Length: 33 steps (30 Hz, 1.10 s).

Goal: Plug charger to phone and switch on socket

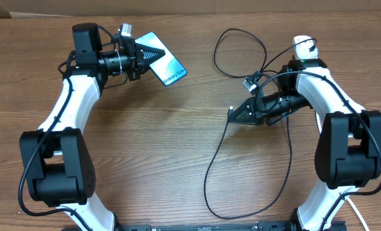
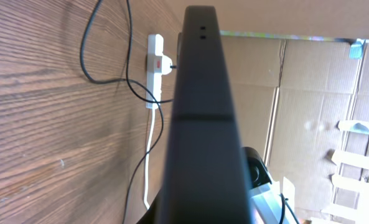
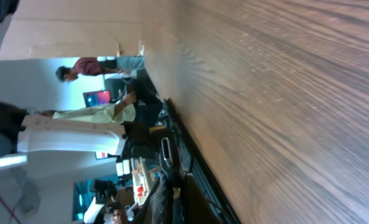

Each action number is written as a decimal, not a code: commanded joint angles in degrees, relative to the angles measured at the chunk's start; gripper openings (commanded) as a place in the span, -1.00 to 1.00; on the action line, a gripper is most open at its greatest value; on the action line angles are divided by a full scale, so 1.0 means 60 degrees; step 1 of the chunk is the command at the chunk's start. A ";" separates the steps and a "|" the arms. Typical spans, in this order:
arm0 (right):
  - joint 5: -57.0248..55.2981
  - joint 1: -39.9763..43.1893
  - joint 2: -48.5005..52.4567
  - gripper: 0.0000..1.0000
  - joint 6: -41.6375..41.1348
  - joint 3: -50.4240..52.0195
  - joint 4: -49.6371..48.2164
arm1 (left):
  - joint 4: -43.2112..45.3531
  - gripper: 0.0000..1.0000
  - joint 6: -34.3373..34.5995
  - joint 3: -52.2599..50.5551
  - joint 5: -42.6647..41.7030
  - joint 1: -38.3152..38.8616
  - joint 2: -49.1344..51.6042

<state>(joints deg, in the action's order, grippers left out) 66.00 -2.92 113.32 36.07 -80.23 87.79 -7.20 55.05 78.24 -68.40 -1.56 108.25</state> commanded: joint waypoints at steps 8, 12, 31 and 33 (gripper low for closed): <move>0.1490 -0.1035 -0.0244 -0.93 0.1140 -0.0113 0.0244 | 0.0703 -0.92 0.0463 0.0113 -0.0579 0.0546 -0.0237; 0.1610 -0.1435 -0.0244 -0.93 0.0958 -0.0295 0.0262 | 0.0976 -0.92 0.0506 0.0113 -0.0503 0.0769 -0.0237; 0.2091 -0.1931 -0.0240 -0.93 0.0958 -0.0506 0.0273 | 0.0455 -0.92 -0.0725 0.0113 -0.0535 0.1195 -0.0237; 0.2087 -0.1931 -0.0240 -0.93 0.0951 -0.0506 0.0120 | 0.0455 -0.92 -0.0871 0.0113 -0.0525 0.1195 -0.0237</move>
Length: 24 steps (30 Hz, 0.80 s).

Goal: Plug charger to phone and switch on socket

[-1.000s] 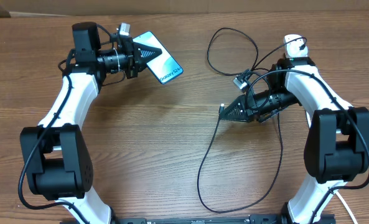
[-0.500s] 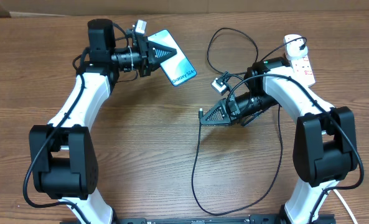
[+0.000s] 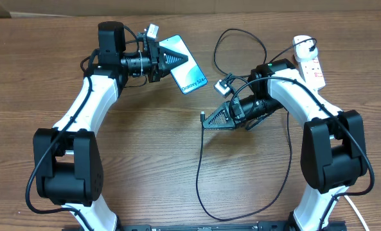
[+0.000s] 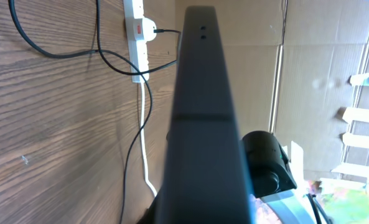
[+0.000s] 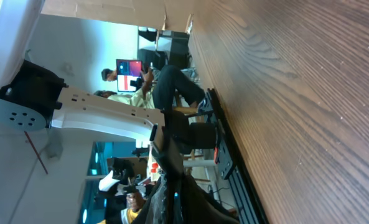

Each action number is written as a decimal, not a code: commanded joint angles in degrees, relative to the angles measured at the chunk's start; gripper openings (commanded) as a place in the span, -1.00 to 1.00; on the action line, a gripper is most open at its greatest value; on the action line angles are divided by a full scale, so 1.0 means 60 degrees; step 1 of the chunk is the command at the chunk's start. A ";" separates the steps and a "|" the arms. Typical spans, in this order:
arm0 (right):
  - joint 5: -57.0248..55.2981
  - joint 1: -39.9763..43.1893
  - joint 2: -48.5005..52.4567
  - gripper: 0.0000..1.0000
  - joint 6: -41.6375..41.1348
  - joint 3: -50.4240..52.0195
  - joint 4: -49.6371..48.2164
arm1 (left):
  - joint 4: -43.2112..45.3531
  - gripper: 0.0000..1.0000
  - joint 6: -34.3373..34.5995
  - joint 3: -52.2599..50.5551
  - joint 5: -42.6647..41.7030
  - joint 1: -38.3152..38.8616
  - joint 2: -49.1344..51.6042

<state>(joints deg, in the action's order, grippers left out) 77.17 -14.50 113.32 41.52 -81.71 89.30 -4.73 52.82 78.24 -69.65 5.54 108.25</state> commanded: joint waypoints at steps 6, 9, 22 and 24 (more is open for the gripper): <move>0.0222 0.0000 -0.0240 -0.93 -0.0965 -0.0259 -0.0896 | 0.0040 -0.92 -0.0525 0.0113 -0.0328 -0.0040 -0.0237; 0.0295 0.0000 -0.0240 -0.93 -0.1184 -0.0259 -0.0987 | -0.0164 -0.92 -0.0539 0.0113 -0.0477 -0.0055 -0.0237; 0.1016 0.0000 -0.0240 -0.93 -0.1209 -0.0262 -0.0980 | -0.1453 -0.92 -0.1530 0.0113 -0.1570 -0.0055 -0.0237; 0.0980 0.0004 -0.0240 -0.93 -0.1209 -0.0262 -0.0984 | -0.1406 -0.92 -0.1530 0.0113 -0.1534 -0.0055 -0.0237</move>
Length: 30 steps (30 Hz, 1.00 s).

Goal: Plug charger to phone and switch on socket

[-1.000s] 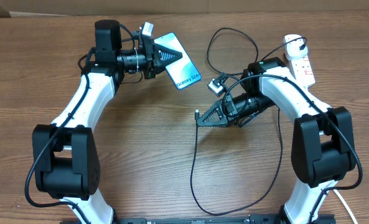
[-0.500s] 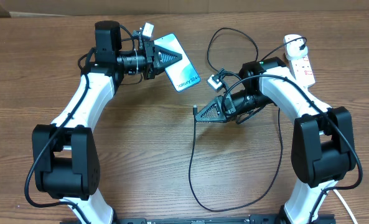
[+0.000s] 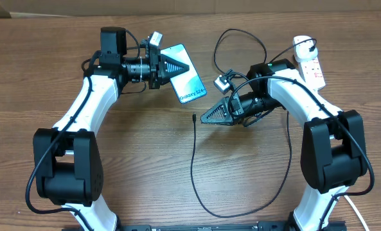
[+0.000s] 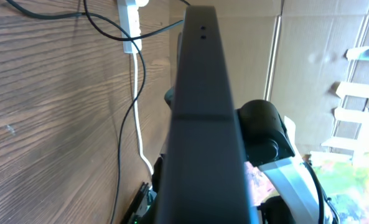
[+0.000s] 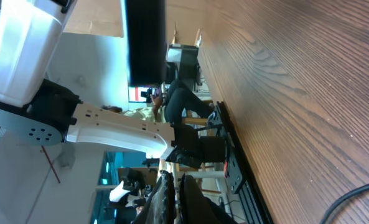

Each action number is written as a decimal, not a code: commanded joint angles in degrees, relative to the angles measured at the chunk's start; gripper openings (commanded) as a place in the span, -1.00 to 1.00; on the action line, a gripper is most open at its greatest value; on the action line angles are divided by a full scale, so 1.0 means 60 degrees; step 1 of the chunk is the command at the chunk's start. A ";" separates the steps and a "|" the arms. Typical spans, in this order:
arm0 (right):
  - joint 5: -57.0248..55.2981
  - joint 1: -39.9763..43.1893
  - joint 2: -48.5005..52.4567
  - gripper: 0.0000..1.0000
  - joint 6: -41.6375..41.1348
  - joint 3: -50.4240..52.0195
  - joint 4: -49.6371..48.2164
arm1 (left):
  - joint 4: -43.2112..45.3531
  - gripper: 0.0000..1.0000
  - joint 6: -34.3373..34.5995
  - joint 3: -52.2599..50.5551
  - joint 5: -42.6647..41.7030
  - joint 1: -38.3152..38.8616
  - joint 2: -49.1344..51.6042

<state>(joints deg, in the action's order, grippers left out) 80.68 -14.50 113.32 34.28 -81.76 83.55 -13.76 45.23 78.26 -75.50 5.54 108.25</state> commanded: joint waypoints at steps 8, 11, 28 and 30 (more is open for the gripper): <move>-0.2597 0.0288 -0.0240 -0.61 -0.4204 -0.0255 -0.2295 | 0.0310 -0.92 -0.0401 0.0109 0.1191 -0.0514 -0.0237; -0.5559 0.0120 -0.0240 -0.37 -0.7468 -0.0255 -0.3544 | 0.0288 -0.92 -0.0401 0.0109 0.1639 -0.0925 -0.0237; -1.4222 -0.3417 0.0069 -0.04 -1.3500 -0.0251 -0.5894 | -0.0419 -0.92 -0.0521 0.0109 0.1647 -0.1967 -0.0237; -1.4185 -0.3534 0.0259 -0.04 -1.3595 -0.0251 -0.5985 | -0.0539 -0.92 -0.0586 0.0109 0.1643 -0.1967 -0.0237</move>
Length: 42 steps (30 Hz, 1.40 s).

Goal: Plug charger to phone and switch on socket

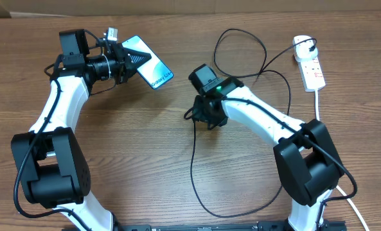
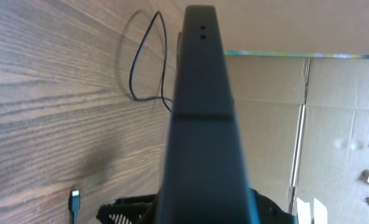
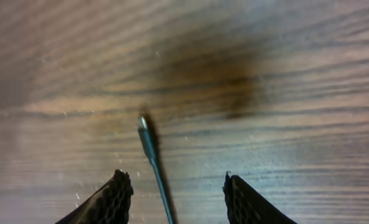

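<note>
My left gripper [image 1: 133, 61] is shut on the blue phone [image 1: 149, 69], holding it above the table at the back left; the left wrist view shows it edge-on as a dark bar [image 2: 200, 112]. The black charger cable's plug [image 3: 145, 132] lies flat on the wood, also seen in the left wrist view [image 2: 74, 200]. My right gripper [image 3: 175, 182] points down over that plug, open, its fingers on either side of the cable and not touching it. In the overhead view the right gripper [image 1: 205, 119] sits at the table's middle. The white socket strip [image 1: 310, 63] lies at the back right.
The black cable [image 1: 196, 179] runs from the plug towards the front, loops round and goes back up to the adapter [image 1: 301, 43] in the strip. Another loop of cable [image 1: 232, 45] lies behind my right arm. Cardboard boxes stand beyond the table's far edge.
My right gripper, then lying sideways beside the plug, now points straight down over it, open. My left gripper has carried the phone to the left, farther from the plug.
At first the plug was at my right gripper's tip, right of centre, with the phone held at the back left. Then phone and plug stood closer together. Later the plug lay loose on the wood beside my right gripper. Now that gripper stands open over it.
</note>
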Each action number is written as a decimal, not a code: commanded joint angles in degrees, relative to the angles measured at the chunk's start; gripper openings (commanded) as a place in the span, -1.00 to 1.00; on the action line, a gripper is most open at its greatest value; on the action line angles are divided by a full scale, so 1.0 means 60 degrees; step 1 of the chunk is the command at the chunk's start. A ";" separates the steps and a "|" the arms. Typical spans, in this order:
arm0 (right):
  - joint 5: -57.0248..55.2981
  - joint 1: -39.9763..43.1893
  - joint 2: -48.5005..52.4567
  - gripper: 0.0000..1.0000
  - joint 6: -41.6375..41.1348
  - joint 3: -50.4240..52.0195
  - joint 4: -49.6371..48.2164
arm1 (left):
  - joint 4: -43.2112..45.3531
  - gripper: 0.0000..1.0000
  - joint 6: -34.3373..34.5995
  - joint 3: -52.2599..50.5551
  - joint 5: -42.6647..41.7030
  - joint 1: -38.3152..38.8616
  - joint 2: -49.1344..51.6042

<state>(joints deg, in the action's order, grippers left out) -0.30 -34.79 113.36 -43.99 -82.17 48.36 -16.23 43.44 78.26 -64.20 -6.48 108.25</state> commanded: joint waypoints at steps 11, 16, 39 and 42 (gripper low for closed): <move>-0.0270 -0.0630 0.1042 -0.29 -0.0962 -0.0182 -0.0419 | -0.0259 -0.92 -0.0288 0.0109 -0.0244 0.0036 -0.0237; -0.0532 -0.0634 0.1078 -0.49 -0.1082 -0.0182 -0.0554 | -0.0255 -0.92 -0.0288 0.0109 -0.0244 0.0036 -0.0237; 0.2076 0.0790 0.1555 -0.93 0.0193 -0.0528 0.0157 | -0.0259 -0.90 -0.0284 0.0109 -0.0310 0.0036 -0.0237; 0.3617 0.1439 0.1515 -0.93 0.1075 -0.0528 0.0062 | -0.0259 -0.89 -0.0284 0.0109 -0.0306 0.0036 -0.0237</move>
<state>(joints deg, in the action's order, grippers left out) 9.96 -30.33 121.10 -43.88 -84.86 48.99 -18.06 43.03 78.26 -64.23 -6.48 108.25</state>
